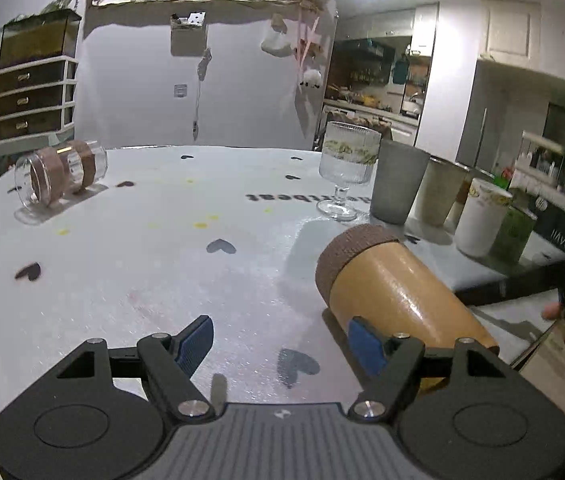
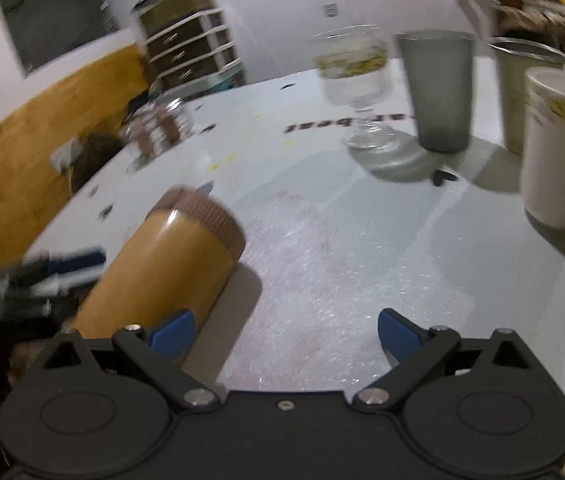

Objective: Flip cup upright

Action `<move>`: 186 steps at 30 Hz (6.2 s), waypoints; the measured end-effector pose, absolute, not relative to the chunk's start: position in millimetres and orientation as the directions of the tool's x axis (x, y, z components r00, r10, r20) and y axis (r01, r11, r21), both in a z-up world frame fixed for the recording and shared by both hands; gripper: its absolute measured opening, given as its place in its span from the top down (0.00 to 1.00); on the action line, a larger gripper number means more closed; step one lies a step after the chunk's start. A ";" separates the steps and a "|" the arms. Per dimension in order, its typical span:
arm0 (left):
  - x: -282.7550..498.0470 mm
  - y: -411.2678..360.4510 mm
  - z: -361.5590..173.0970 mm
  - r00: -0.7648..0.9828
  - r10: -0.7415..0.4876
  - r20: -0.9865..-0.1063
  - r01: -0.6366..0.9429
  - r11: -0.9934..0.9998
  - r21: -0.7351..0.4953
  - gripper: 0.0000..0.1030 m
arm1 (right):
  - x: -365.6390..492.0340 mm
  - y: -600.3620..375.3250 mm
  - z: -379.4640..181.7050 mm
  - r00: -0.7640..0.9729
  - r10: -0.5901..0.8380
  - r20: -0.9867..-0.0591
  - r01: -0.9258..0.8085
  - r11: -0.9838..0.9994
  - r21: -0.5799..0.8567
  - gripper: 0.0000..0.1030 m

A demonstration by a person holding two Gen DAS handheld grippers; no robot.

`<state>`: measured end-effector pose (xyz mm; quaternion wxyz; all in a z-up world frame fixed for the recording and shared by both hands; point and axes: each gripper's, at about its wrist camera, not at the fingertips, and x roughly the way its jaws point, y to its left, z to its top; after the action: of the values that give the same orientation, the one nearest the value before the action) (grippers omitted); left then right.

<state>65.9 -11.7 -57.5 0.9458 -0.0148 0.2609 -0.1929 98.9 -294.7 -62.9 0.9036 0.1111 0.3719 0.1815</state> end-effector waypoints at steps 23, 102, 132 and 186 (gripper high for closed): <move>51.7 -26.8 -60.7 0.780 -0.442 -0.442 0.399 0.897 -0.192 0.27 | 157.6 -290.7 -31.7 0.551 0.554 -0.624 -0.213 0.817 0.536 0.26; 7.1 -96.3 -9.1 0.902 -0.320 -0.290 0.317 0.947 -0.061 0.00 | -36.3 -343.7 -26.9 0.980 -0.099 -0.170 0.103 0.995 0.016 0.00; 6.0 -96.7 -9.8 0.906 -0.309 -0.290 0.306 0.950 -0.056 0.00 | -39.2 -341.0 -27.4 0.981 -0.096 -0.169 0.099 0.995 0.008 0.00; 6.9 -95.1 -9.0 0.907 -0.308 -0.286 0.306 0.950 -0.053 0.00 | -38.7 -339.9 -23.7 0.983 -0.091 -0.162 0.093 0.996 0.005 0.00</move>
<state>6.9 -95.1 -9.0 0.9765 -0.0036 0.1469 -0.1574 -38.7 -339.9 -23.7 0.9956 0.0065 0.0812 -0.0461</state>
